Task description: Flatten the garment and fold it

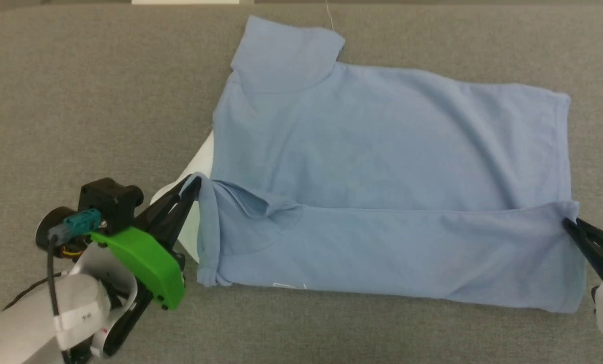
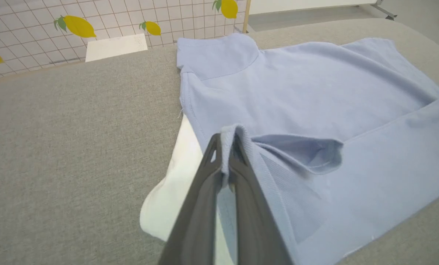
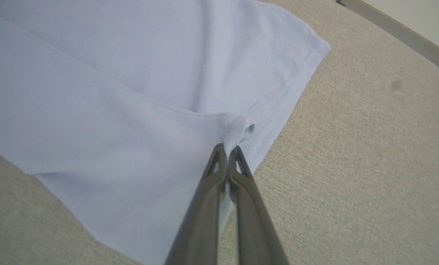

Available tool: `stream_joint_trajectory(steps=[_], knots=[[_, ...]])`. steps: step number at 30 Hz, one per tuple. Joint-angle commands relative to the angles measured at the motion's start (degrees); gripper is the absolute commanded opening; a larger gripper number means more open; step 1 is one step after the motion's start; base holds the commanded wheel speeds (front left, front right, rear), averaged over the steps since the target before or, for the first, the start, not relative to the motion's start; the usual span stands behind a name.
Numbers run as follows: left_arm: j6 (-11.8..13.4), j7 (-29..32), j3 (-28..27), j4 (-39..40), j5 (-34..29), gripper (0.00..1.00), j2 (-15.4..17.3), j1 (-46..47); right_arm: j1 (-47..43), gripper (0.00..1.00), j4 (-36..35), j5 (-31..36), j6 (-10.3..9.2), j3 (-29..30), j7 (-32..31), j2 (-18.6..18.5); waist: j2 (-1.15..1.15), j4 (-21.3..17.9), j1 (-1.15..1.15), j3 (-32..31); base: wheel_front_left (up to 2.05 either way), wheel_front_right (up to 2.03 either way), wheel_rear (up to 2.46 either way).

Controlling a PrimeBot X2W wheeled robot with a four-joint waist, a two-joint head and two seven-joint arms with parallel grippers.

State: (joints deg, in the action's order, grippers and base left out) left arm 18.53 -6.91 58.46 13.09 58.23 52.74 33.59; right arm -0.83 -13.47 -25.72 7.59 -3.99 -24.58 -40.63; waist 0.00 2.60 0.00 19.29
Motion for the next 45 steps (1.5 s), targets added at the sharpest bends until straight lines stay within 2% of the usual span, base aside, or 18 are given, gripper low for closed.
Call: stream_joint_trajectory(steps=[1, 7, 15, 16, 17, 18, 20, 21, 22, 23, 26, 30, 33, 36, 40, 42, 45], knots=[[-0.6, -0.4, 0.2, -1.6, -0.8, 0.00, -1.3, 1.2, 1.6, 0.00, 0.8, 0.1, -0.10, -0.8, 0.6, 0.0, 0.00, -0.5, 0.00, 3.2, 0.00, 0.00, 0.00], [-3.1, 0.4, 1.6, -8.4, -0.7, 0.00, -5.5, 3.0, 4.5, 0.00, 3.7, -0.5, -0.10, -2.9, 1.4, -0.3, 0.00, -0.6, 0.00, 6.1, 0.00, 0.00, 0.00], [-4.1, 1.0, 1.9, -12.5, -0.3, 0.00, -7.8, 4.2, 6.2, 0.01, 5.9, -1.7, -0.10, -3.7, 2.0, -0.2, 0.00, -0.3, 0.00, 6.4, 0.00, 0.00, 0.00], [-4.3, 0.6, 1.7, -13.2, 0.3, 0.18, -8.6, 4.0, 6.2, 0.34, 6.4, -1.8, -0.10, -3.8, 2.3, 0.3, 0.00, -0.3, 0.00, 5.5, 0.00, 0.00, 0.00], [-4.3, 0.5, 1.7, -13.4, 0.6, 0.24, -8.9, 3.9, 6.2, 0.98, 6.6, -1.8, -0.10, -3.9, 2.4, 0.5, 0.00, -0.4, 0.00, 5.1, 0.00, 0.00, 0.00], [-4.4, 0.2, 1.6, -13.6, 0.8, 0.27, -9.1, 3.7, 6.2, 1.00, 6.7, -1.7, -0.10, -4.0, 2.7, 0.7, 0.00, -0.4, 0.00, 4.6, 0.00, 0.00, 0.00], [-4.4, -0.5, 1.3, -14.0, 1.3, 0.40, -9.5, 3.2, 6.0, 1.00, 7.0, -1.7, -0.10, -4.0, 3.4, 1.1, 0.00, -0.4, 0.00, 3.5, 0.00, 0.00, 0.00], [-4.3, -1.1, 1.0, -14.2, 1.6, 0.75, -9.7, 2.9, 5.8, 1.00, 7.2, -1.6, -0.10, -3.8, 3.8, 1.3, 0.00, -0.4, 0.00, 2.7, 0.00, 0.00, 0.00], [-4.3, -1.7, 0.8, -14.3, 1.8, 0.95, -9.9, 2.5, 5.6, 1.00, 7.3, -1.6, -0.10, -3.7, 4.0, 1.5, 0.00, -0.5, 0.00, 2.0, 0.00, 0.00, 0.00], [-4.0, -2.6, 0.4, -14.3, 2.2, 1.00, -10.0, 2.0, 5.2, 1.00, 7.4, -1.6, -0.10, -3.5, 4.3, 1.8, 0.00, -0.5, 0.00, 1.0, 0.00, 0.00, 0.00], [-2.7, -5.3, -1.3, -13.6, 2.8, 1.00, -10.0, -0.1, 4.0, 1.00, 7.0, -1.4, -0.10, -1.7, 5.5, 2.9, 0.00, -0.7, 0.00, -1.7, 0.00, 0.00, 0.00], [1.7, -7.8, -6.5, -10.5, 1.4, 1.00, -9.8, -5.0, 1.2, 1.00, 5.2, 2.0, -0.10, 4.5, 9.1, 6.4, 0.00, -0.7, 0.00, -4.9, 0.00, 0.00, 0.00], [5.9, -8.0, -15.1, -5.6, -3.6, 1.00, -12.3, -11.2, -1.9, 1.00, 3.3, 6.8, -0.10, 10.9, 13.2, 12.0, 0.00, -0.5, 0.00, -6.5, 0.00, 0.00, 0.00], [8.3, -8.1, -23.3, -1.1, -11.0, 1.00, -16.8, -19.9, -5.6, 1.00, 1.8, 10.8, -0.10, 15.4, 17.0, 19.0, 0.00, -0.2, 0.00, -7.3, 0.00, 0.00, 0.00], [8.2, -8.1, -29.8, 1.0, -19.0, 1.00, -23.0, -30.6, -9.6, 1.00, 2.1, 14.6, -0.10, 17.4, 21.6, 27.0, 0.00, 0.0, 0.00, -7.8, 0.00, 0.00, 0.00], [6.9, -8.1, -32.1, 0.5, -21.5, 1.00, -26.2, -34.8, -11.0, 1.00, 3.0, 15.9, -0.10, 17.5, 23.3, 30.3, 0.00, 0.0, 0.00, -7.9, 0.00, 0.00, 0.00], [4.3, -8.1, -35.1, -0.9, -23.6, 1.00, -30.4, -38.4, -11.8, 1.00, 4.2, 17.0, -0.10, 17.2, 25.1, 33.2, 0.00, 0.2, 0.00, -7.7, 0.00, 0.00, 0.00]])
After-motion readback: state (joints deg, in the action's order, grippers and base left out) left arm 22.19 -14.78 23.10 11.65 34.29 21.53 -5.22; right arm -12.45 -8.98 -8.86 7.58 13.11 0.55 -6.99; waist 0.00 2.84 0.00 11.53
